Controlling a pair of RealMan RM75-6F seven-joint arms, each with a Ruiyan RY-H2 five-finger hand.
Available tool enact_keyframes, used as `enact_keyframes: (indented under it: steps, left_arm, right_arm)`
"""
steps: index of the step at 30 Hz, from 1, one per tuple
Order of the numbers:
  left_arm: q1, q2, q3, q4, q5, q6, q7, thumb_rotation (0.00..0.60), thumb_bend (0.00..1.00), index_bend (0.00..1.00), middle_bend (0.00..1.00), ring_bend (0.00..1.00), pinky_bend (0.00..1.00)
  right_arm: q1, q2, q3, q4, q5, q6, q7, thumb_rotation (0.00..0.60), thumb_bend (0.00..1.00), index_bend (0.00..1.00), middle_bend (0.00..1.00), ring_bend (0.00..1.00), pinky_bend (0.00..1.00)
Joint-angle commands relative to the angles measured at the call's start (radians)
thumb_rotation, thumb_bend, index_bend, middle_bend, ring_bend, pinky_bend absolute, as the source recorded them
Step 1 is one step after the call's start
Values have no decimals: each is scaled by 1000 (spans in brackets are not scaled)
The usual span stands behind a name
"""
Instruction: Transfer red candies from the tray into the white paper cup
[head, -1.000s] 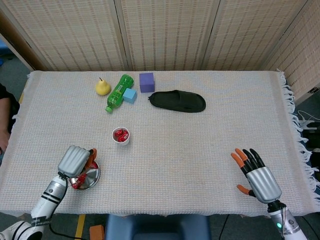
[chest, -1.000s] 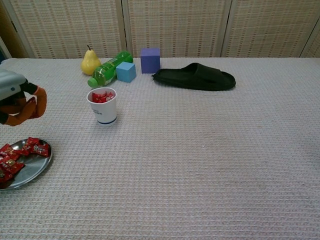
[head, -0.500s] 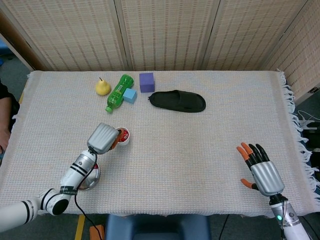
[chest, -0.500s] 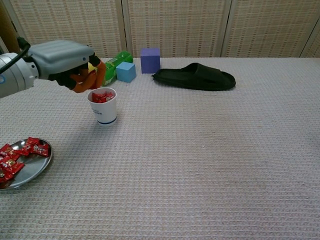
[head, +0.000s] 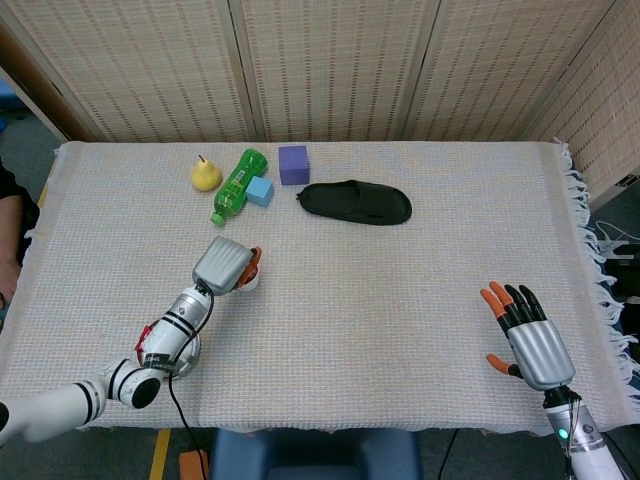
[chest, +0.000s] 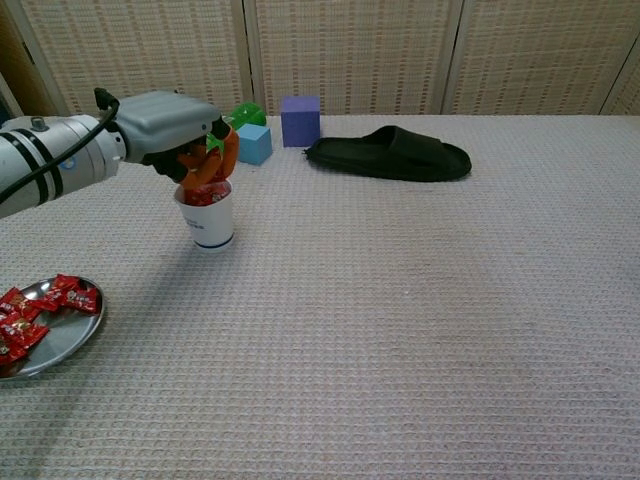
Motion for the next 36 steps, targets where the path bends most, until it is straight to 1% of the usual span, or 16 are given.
enact_keyframes:
  steps: [1,5,9,14,17,19,20,22,24,26,27,29,30,31,34,36]
  left_arm:
    - [-3,-8,10,12,3,4,-10,600,580,367,989,1000,1000]
    - [-5,-8,22,14,2,10,-10,600,511,264,986,1000,1000]
    - [2,11,28,-18,13,37,-15,600,490,223,987,1000,1000]
    - [43,77,45,-110,48,110,-29,600,489,199,987,1000,1000]
    - [94,142,67,-206,81,175,-65,600,486,194,984,1000,1000]
    - [148,203,99,-282,113,229,-107,600,479,191,960,1000,1000]
    - [169,226,113,-305,127,249,-122,600,470,181,910,986,1000]
    - [254,295,177,-352,166,323,-173,600,461,156,784,890,957]
    - [338,363,251,-373,203,379,-244,600,454,122,513,602,726]
    - [424,404,305,-364,232,460,-337,600,448,98,270,316,442]
    - [462,412,322,-351,245,503,-377,600,443,83,175,195,321]
    - [534,411,339,-313,268,600,-442,600,433,57,73,60,207]
    - [570,403,342,-289,275,651,-467,600,427,41,34,19,176]
    - [593,413,350,-284,279,675,-451,600,422,27,15,4,164]
    - [636,435,352,-303,318,750,-430,600,407,1,0,0,149]
    - [647,443,354,-308,331,760,-436,600,402,0,0,0,148]
  right_arm:
    - [0,0,-1,-1,-1,0,-1,600,0,0,0,0,0]
    - [-1,-1,-1,-1,-2,3,-4,600,0,0,0,0,0]
    - [-1,-1,-2,-2,-3,3,-5,600,0,0,0,0,0]
    - [-2,0,-5,-3,-9,7,-3,600,0,0,0,0,0]
    - [-2,0,-10,-4,-18,8,-5,600,0,0,0,0,0]
    - [-3,-1,-13,-6,-25,13,-7,600,0,0,0,0,0]
    - [-4,-1,-14,-6,-28,16,-7,600,0,0,0,0,0]
    - [-7,0,-16,-8,-34,24,-9,600,0,0,0,0,0]
    - [-10,-1,-16,-8,-34,30,-13,600,0,0,0,0,0]
    - [-12,-2,-17,-12,-26,22,-24,600,0,0,0,0,0]
    - [-11,-2,-17,-14,-21,15,-32,600,0,0,0,0,0]
    - [-8,-4,-19,-19,-11,-1,-53,600,0,0,0,0,0]
    - [-6,-7,-19,-23,-5,-11,-66,600,0,0,0,0,0]
    - [-3,-8,-21,-24,-4,-21,-76,600,0,0,0,0,0]
    - [3,-11,-23,-31,8,-45,-96,600,0,0,0,0,0]
    - [4,-9,-23,-36,14,-53,-105,600,0,0,0,0,0]
